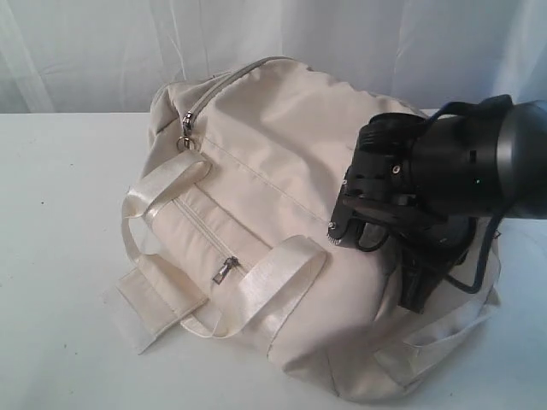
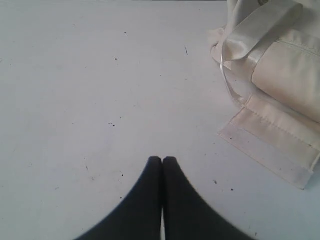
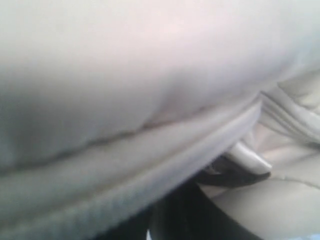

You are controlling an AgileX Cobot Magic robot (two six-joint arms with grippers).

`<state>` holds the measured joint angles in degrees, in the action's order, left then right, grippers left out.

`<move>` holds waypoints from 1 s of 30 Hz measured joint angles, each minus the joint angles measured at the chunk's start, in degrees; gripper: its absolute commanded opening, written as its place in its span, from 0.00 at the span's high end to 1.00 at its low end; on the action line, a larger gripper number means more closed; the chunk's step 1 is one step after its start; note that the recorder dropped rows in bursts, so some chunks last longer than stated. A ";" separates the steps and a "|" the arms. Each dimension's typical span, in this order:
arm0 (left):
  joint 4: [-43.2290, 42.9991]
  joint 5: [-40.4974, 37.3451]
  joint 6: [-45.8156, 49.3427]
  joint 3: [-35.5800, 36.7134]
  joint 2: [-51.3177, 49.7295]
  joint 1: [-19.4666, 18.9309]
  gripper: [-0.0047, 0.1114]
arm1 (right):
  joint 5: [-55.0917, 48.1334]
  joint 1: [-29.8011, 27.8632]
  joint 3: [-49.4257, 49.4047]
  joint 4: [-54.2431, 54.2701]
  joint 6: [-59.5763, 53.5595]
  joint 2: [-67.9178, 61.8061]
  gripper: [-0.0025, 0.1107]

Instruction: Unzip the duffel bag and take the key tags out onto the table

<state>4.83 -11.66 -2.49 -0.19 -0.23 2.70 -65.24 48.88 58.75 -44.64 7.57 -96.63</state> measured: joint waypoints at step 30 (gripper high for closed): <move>-2.06 0.00 2.49 0.00 0.00 0.00 0.96 | 8.74 -0.33 -1.57 23.69 3.22 39.70 0.40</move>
<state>2.76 -11.66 0.00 -0.19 -0.23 2.70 -56.49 48.56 57.18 -20.95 10.79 -56.93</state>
